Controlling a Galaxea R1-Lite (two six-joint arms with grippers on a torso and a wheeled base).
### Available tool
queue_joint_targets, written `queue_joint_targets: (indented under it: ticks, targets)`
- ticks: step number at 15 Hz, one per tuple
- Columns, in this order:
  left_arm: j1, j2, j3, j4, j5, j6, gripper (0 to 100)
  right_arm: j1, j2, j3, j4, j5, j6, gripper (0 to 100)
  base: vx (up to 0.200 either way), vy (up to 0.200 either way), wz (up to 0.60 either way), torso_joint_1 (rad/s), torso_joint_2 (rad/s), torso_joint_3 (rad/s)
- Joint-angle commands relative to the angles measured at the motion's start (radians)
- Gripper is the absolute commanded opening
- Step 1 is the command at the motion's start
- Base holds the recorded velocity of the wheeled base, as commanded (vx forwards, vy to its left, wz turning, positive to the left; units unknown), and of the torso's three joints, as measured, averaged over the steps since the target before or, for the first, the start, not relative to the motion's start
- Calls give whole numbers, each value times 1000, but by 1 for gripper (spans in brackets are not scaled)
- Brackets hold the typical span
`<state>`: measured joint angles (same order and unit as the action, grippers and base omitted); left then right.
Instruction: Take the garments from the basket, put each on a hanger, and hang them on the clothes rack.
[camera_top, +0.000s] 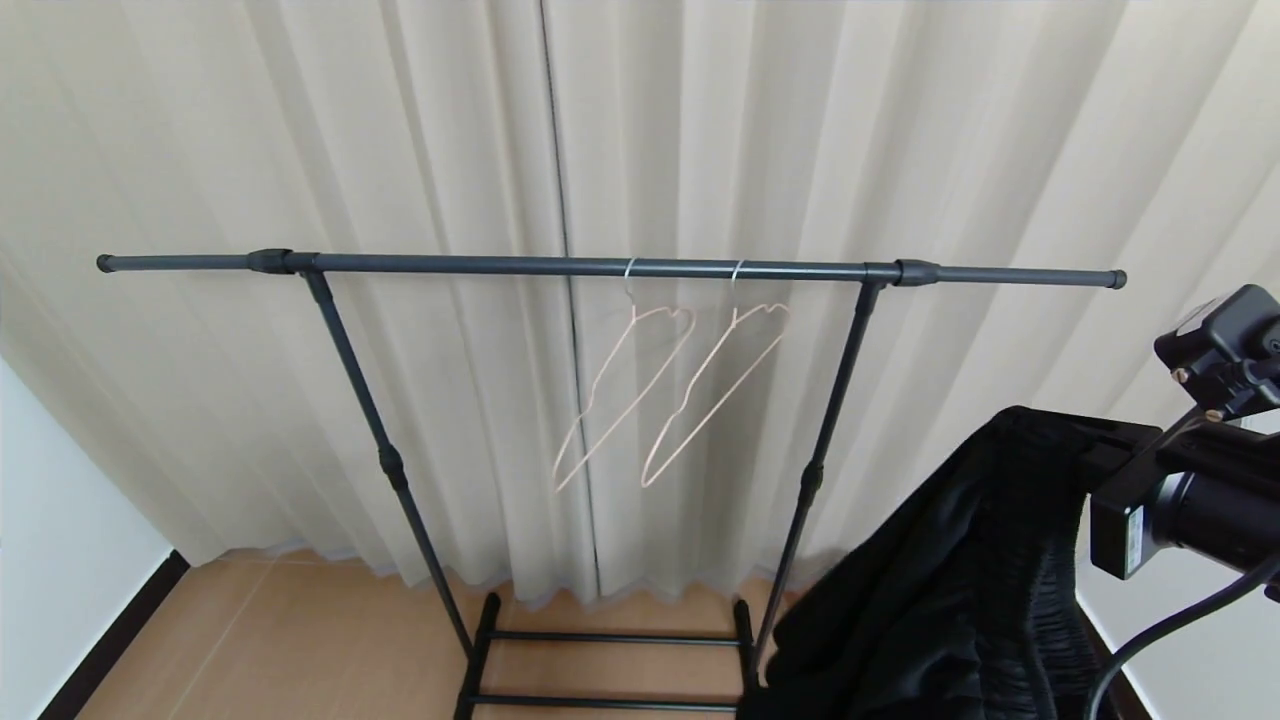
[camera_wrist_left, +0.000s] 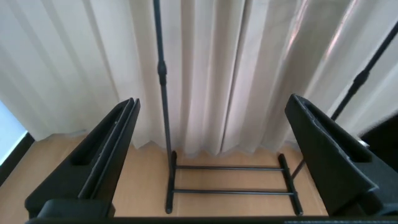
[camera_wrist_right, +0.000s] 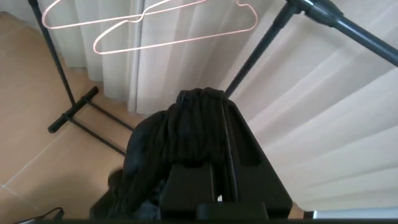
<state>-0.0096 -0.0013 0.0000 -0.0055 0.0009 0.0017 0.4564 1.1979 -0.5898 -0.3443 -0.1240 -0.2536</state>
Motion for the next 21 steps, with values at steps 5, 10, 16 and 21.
queue_joint_targets:
  ticks: [5,10,16,21]
  targets:
    - [0,1,0,-1,1,1,100,1,0,-2,1,-3,-18,0,0,200,0,4,5,0]
    - [2,1,0,-1,2,-2,100,1,-4,11,-1,-3,-36,0,0,0,-120,1,0,1]
    - [-7,198,0,1,1,14,100,82,8,22,-1,-9,-36,0,0,0,0,0,0,0]
    - [-105,722,-160,-59,-148,-42,100,104,212,-131,37,-151,85,0,0,0,0,0,0,0]
